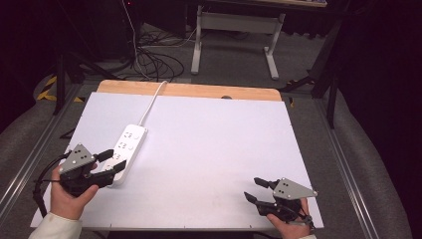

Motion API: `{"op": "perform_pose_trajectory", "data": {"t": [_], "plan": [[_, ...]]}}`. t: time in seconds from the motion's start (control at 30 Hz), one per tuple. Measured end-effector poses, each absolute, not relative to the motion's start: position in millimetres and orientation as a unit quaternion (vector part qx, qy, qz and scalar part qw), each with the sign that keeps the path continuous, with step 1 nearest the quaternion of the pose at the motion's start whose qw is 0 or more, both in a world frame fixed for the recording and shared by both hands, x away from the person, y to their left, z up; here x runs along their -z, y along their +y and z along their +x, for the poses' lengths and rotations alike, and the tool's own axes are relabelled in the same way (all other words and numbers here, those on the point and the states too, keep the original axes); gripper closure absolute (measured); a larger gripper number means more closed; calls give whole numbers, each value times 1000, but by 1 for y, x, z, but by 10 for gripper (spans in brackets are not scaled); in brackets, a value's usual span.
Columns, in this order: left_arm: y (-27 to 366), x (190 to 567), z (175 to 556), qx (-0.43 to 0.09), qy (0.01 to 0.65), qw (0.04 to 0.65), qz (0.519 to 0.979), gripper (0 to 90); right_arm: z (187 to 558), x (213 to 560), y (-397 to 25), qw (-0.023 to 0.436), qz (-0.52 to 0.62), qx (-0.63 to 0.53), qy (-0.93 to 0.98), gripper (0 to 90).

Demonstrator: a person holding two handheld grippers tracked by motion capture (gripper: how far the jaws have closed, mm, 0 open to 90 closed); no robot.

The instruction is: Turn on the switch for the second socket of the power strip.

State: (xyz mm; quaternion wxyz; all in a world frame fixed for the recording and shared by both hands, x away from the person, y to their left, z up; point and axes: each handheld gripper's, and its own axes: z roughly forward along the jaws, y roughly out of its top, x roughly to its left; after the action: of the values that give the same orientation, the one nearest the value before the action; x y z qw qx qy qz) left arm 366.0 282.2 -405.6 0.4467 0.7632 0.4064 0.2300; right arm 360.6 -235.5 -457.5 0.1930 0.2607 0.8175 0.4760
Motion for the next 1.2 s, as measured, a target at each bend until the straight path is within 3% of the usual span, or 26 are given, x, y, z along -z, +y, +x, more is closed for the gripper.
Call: {"op": "perform_pose_trajectory", "data": {"t": [0.73,1.2], "plan": [[270,397,403,-233,403,440,768,424,361,459,-234,188,258,-473,821,426],[266,398,431,-231,412,440,764,495,362,460,-235,181,257,-475,822,425]]}}
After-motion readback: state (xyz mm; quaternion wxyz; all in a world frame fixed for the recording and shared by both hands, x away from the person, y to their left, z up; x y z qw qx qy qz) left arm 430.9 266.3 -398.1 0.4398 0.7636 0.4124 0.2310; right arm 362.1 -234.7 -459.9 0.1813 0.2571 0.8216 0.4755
